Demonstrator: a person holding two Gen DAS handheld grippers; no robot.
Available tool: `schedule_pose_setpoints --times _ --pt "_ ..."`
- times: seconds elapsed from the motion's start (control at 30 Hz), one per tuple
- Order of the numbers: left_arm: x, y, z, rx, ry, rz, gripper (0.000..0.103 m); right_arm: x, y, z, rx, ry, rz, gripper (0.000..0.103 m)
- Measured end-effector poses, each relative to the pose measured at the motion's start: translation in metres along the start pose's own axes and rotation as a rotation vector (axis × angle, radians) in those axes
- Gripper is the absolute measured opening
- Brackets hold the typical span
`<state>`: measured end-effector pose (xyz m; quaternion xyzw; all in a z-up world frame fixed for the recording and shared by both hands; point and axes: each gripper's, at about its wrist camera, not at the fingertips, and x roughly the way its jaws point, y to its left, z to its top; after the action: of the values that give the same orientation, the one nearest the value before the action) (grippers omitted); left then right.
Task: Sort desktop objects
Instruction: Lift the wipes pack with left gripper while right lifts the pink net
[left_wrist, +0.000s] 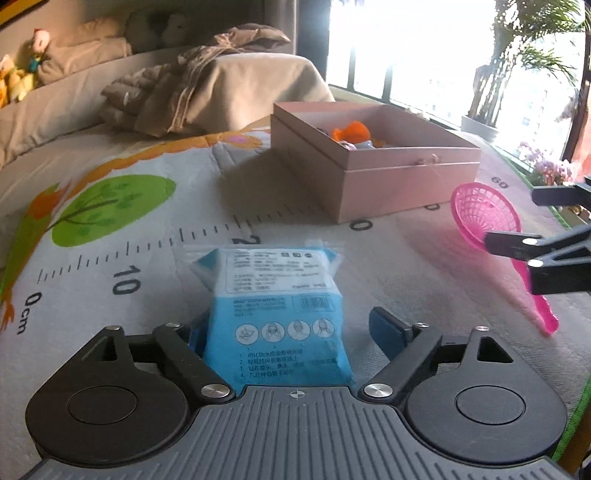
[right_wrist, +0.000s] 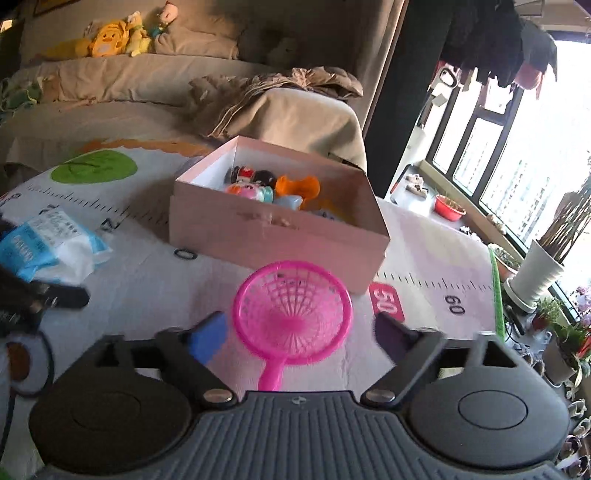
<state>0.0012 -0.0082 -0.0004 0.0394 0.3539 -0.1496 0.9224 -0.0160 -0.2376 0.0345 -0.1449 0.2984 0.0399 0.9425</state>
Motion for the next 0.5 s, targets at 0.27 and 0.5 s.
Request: schedule_pose_setpoints --times 0.27,0.5 --pt "0.001 -0.001 0.003 -0.007 0.017 0.009 0.091 0.034 -0.011 0.009 0.085 0.093 0.049 0.097" --pt "-0.001 -0.004 0.004 -0.004 0.021 0.038 0.075 0.019 -0.025 -0.004 0.149 0.102 0.099 0.082"
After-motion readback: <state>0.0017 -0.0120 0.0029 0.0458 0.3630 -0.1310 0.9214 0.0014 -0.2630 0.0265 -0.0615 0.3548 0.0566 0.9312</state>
